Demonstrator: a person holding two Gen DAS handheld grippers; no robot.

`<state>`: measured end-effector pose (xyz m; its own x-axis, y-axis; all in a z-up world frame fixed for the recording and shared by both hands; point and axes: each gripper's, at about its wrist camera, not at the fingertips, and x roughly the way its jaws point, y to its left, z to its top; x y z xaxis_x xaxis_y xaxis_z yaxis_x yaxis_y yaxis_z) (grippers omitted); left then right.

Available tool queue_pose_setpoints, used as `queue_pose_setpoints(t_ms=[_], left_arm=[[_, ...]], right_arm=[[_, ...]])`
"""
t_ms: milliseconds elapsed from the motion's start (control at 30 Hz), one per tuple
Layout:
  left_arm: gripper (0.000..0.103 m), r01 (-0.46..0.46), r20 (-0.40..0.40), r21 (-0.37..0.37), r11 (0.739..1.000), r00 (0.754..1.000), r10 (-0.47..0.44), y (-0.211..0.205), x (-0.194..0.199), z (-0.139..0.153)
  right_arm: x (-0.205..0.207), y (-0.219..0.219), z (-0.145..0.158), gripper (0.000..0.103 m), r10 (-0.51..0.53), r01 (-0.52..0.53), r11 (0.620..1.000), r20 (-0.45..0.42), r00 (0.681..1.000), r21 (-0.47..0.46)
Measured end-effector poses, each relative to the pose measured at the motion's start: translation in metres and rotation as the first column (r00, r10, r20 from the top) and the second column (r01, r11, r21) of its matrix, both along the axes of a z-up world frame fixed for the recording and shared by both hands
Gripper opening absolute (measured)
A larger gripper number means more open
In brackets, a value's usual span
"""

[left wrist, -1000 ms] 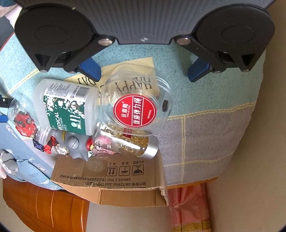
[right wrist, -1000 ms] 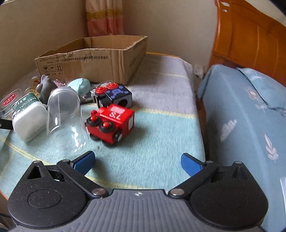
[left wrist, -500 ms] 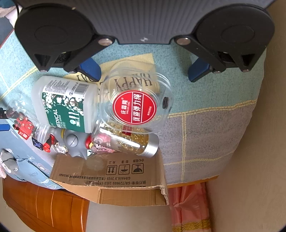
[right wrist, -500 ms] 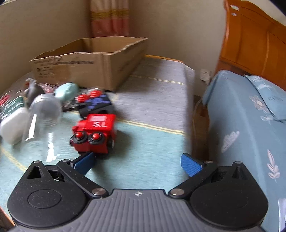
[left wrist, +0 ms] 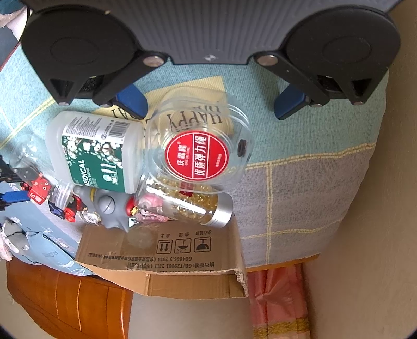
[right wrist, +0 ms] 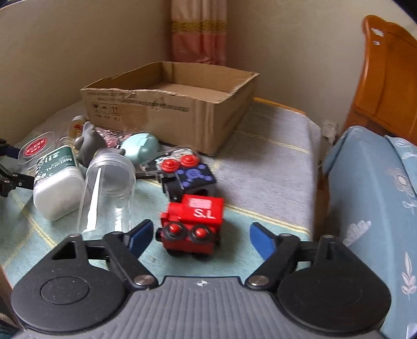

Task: Organize rigid objects
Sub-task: 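Grasp the red-lidded clear container with left gripper while right gripper grasps the red S.L train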

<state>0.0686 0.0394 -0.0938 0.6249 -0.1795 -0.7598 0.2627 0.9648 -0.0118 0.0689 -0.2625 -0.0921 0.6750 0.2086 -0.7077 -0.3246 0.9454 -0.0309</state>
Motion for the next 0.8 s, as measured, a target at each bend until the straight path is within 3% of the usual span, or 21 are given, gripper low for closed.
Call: queue_pose_setpoints(t_ms=[133,367,600,700,800], left_arm=[[0.103,0.009,0.005,0.000,1.000,1.000,-0.009,0.001,0.000,-0.001],[0.103,0.032,0.013,0.009,0.999,0.999,-0.032,0.000,0.000,-0.001],[0.100,0.112,0.081,0.106,0.988,0.989,-0.121,-0.009,-0.001,0.002],[0.093,0.143,0.082,0.098,0.985,0.985,-0.151,-0.008,0.003,0.004],[0.079,0.171,0.072,0.056,0.984,0.982,-0.175,-0.003,0.008,0.006]], right_arm=[[0.004,0.007,-0.003,0.062,0.013,-0.013,1.000,-0.032,0.999,-0.001],[-0.011,-0.001,-0.004,0.062,-0.026,0.026,1.000,-0.042,0.999,-0.013],[-0.014,-0.001,-0.003,0.062,-0.042,0.041,0.999,-0.045,0.998,-0.022],[-0.011,0.001,-0.004,0.062,-0.043,0.043,0.999,-0.044,0.998,-0.017],[-0.008,0.004,-0.005,0.062,-0.045,0.045,0.999,-0.044,0.998,-0.013]])
